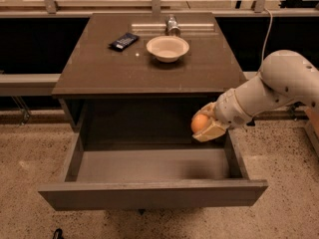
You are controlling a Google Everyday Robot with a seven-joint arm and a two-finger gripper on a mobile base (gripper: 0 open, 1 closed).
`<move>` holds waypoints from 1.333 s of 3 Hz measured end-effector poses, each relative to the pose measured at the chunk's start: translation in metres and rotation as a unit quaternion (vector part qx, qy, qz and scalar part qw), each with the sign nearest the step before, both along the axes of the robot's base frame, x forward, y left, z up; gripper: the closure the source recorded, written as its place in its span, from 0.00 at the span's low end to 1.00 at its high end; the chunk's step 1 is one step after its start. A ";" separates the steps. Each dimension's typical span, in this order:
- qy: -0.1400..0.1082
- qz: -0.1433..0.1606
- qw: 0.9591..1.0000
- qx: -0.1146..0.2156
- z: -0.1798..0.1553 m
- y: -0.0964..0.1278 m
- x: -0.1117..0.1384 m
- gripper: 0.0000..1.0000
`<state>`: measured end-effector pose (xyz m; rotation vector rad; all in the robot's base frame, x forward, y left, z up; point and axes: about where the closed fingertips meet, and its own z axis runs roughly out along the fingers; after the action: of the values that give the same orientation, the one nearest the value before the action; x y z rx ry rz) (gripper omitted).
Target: Place orange into top drawer
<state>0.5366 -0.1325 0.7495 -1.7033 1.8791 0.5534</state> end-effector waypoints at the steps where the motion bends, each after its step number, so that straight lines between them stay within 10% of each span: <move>1: 0.036 -0.021 0.997 0.065 -0.050 0.056 -0.017 1.00; 2: 0.034 -0.055 0.994 0.092 -0.090 0.083 -0.021 1.00; 4: 0.008 -0.075 0.992 0.099 -0.088 0.087 -0.004 0.50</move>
Offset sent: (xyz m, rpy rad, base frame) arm 0.0596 0.0991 -0.1153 0.3058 -0.1939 -0.4261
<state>0.5324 -0.0458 0.6613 -1.4222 1.8781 0.6700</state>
